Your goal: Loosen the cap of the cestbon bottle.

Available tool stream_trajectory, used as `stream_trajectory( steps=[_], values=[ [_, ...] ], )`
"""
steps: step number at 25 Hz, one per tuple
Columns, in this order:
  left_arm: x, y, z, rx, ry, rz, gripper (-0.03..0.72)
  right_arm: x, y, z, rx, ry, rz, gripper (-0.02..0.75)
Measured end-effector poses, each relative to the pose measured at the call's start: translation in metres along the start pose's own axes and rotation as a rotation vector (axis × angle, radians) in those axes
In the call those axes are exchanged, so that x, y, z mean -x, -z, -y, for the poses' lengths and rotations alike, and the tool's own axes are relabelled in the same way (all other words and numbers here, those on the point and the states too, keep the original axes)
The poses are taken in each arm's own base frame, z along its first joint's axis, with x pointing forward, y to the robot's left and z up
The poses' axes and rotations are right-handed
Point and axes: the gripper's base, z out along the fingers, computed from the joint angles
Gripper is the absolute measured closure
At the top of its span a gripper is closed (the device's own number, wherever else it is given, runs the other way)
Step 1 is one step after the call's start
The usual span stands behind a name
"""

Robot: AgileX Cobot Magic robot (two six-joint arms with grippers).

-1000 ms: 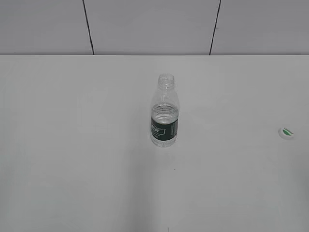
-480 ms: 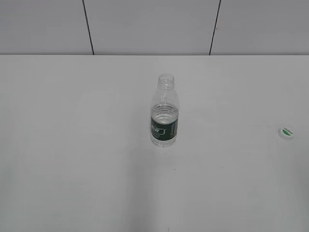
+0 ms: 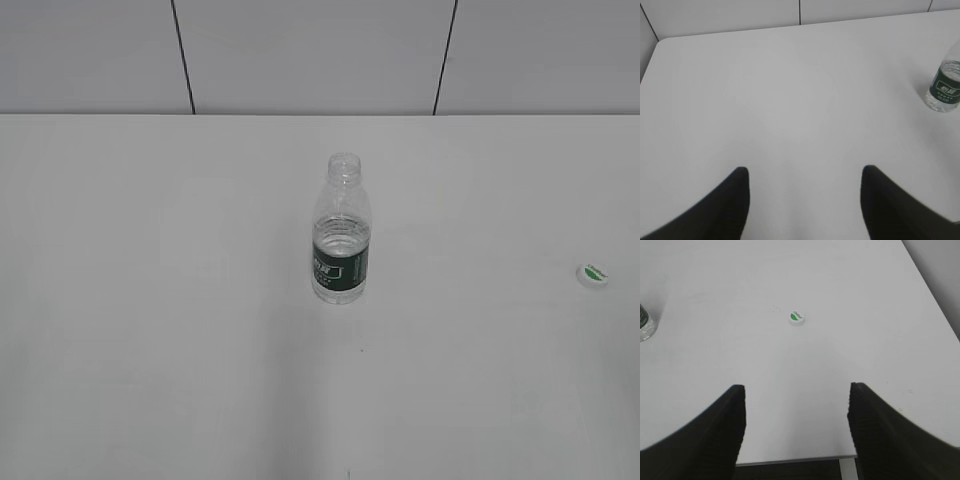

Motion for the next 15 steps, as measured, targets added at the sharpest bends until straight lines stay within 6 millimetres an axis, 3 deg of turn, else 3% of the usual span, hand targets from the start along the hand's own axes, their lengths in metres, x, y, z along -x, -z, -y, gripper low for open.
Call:
stream_trajectory(
  steps=[15],
  values=[
    [0.0000, 0.0000, 0.0000, 0.000, 0.000, 0.000, 0.262, 0.0002, 0.0000, -0.0020, 0.022, -0.019, 0.002, 0.239]
  ],
)
